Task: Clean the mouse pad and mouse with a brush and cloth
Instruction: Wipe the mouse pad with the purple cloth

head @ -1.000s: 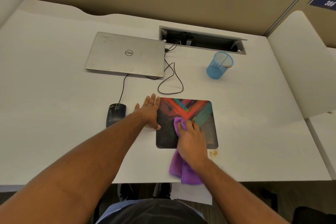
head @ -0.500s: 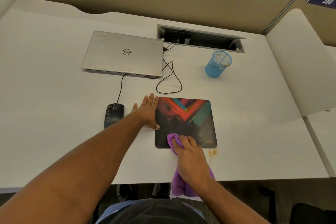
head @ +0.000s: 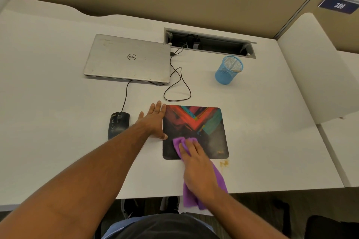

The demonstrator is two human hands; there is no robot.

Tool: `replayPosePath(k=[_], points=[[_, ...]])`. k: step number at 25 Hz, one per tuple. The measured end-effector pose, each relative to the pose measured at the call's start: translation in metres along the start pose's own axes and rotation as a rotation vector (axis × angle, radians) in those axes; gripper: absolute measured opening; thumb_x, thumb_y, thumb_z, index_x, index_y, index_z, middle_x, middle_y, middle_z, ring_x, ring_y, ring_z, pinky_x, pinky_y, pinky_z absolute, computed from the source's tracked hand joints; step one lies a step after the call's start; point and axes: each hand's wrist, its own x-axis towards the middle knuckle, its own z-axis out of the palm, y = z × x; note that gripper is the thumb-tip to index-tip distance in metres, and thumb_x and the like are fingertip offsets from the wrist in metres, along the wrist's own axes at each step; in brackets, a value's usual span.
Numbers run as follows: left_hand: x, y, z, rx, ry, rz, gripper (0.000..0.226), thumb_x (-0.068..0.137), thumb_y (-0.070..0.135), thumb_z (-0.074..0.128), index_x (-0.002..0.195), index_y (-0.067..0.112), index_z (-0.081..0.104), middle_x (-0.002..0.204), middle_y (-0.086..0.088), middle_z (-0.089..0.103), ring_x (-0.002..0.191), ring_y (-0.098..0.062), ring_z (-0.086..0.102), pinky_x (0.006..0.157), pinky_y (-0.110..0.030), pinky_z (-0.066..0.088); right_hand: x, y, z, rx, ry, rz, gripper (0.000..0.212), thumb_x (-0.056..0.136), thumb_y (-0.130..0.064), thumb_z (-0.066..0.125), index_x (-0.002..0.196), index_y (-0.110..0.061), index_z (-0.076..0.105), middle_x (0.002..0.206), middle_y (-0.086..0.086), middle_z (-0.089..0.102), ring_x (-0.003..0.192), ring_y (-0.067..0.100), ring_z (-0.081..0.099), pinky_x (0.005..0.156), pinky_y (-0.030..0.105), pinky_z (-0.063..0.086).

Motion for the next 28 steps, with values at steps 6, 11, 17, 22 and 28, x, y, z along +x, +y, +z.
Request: replayPosePath(k=[6, 11, 17, 22, 28], points=[[-0.002, 0.003, -0.002, 0.008, -0.014, -0.008, 0.13, 0.079, 0.048, 0.079, 0.154, 0.02, -0.024, 0.16, -0.003, -0.032, 0.148, -0.025, -0.024, 0.118, -0.055, -0.002, 0.034, 0.009, -0.009, -0.022, -0.013, 0.004, 0.077, 0.102, -0.009, 0.049, 0.165, -0.025, 0.007, 0.173, -0.003, -0.001, 0.159, 0.025, -0.002, 0.128, 0.04, 0.017], [-0.005, 0.003, -0.006, 0.005, -0.018, 0.003, 0.129, 0.079, 0.05, 0.078, 0.154, 0.02, -0.023, 0.16, -0.003, -0.031, 0.149, -0.025, -0.023, 0.118, -0.056, -0.001, 0.108, -0.002, -0.046, 0.005, -0.076, 0.116, 0.078, 0.103, -0.009, 0.05, 0.165, -0.02, 0.003, 0.173, 0.002, -0.004, 0.159, 0.029, -0.003, 0.128, 0.044, 0.013], [-0.007, 0.003, -0.006, -0.001, -0.019, 0.018, 0.13, 0.079, 0.05, 0.078, 0.153, 0.019, -0.024, 0.159, -0.004, -0.032, 0.148, -0.025, -0.025, 0.118, -0.055, -0.003, 0.02, -0.013, -0.001, 0.004, -0.076, -0.031, 0.084, 0.102, -0.01, 0.047, 0.162, -0.021, -0.01, 0.17, 0.001, -0.021, 0.157, 0.028, -0.017, 0.129, 0.045, 0.004], [-0.011, 0.005, -0.01, 0.0, -0.041, 0.016, 0.131, 0.079, 0.046, 0.079, 0.153, 0.018, -0.024, 0.159, -0.004, -0.033, 0.148, -0.026, -0.025, 0.118, -0.056, -0.003, 0.059, 0.004, -0.012, -0.037, -0.04, -0.011, 0.082, 0.1, -0.008, 0.049, 0.165, -0.022, 0.002, 0.173, 0.001, -0.007, 0.159, 0.028, -0.006, 0.129, 0.043, 0.01], [-0.017, 0.008, -0.015, 0.002, -0.057, 0.01, 0.133, 0.077, 0.044, 0.082, 0.153, 0.019, -0.024, 0.16, -0.004, -0.032, 0.148, -0.026, -0.024, 0.119, -0.055, -0.001, 0.142, 0.013, -0.05, -0.011, -0.07, 0.179, 0.079, 0.103, -0.016, 0.053, 0.165, -0.017, 0.004, 0.173, 0.006, 0.0, 0.158, 0.032, 0.0, 0.128, 0.044, 0.012]])
